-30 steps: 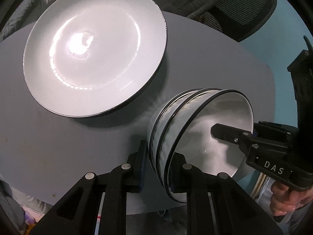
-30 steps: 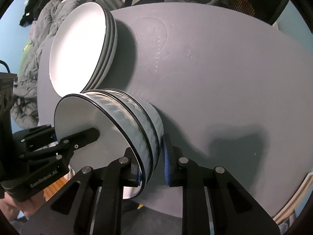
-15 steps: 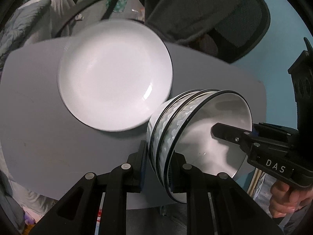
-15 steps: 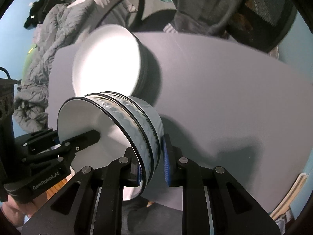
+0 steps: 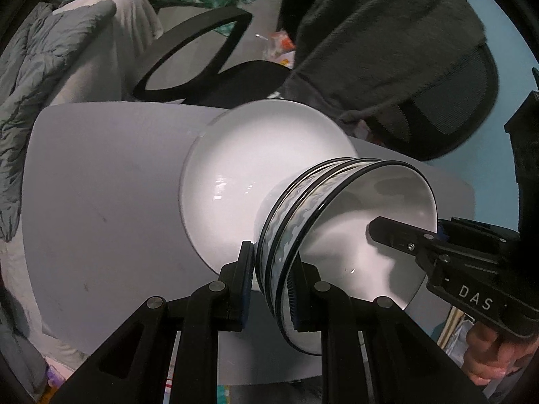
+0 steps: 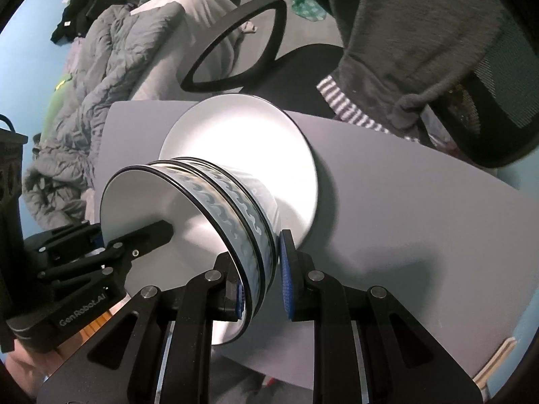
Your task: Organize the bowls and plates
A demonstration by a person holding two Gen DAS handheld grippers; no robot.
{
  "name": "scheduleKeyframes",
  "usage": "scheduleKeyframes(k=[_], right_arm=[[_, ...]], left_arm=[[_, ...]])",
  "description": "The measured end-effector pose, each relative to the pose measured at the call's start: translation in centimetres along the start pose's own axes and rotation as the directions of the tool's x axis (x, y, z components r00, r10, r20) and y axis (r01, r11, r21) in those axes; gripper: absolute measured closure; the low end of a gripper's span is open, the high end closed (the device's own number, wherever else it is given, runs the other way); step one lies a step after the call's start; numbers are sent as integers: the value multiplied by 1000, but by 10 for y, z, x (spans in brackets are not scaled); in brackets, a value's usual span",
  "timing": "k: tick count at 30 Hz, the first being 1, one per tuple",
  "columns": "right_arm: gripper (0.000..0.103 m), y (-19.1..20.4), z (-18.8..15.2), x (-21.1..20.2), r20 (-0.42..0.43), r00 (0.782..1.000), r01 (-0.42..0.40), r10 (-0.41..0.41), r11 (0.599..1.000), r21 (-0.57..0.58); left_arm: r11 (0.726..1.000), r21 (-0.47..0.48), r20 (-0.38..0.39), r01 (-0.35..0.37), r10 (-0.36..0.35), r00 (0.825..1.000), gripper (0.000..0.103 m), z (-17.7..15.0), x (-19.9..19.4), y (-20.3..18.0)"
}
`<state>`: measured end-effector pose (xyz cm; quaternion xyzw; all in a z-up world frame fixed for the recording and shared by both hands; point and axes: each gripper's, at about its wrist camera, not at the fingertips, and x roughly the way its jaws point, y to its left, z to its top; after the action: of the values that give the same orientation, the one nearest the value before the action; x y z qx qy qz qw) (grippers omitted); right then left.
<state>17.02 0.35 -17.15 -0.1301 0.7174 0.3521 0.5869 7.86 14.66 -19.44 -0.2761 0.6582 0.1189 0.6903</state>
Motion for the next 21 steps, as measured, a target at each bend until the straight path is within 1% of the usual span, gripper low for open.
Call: scheduleKeyframes(k=[4,7,18,21], right_arm=[[85,3,11,14,-20,1000,4,-3,1000,6],[85,4,16,21,-32,999,6,-6,1000,10],[86,0,28,24,-41,999,10,-9,1000,23],[84,0,28,25,-42,999,11,-10,1000,27]], left_arm=[[1000,-13,-23,-12,12,1000,86,10,10,16],[1000,-28,-36,-12,11,999,86,14,16,19],[999,-31,-31,21,-22,999,86,11,13,31],[998,-45,-28,45,-47,999,85,9,12,34]])
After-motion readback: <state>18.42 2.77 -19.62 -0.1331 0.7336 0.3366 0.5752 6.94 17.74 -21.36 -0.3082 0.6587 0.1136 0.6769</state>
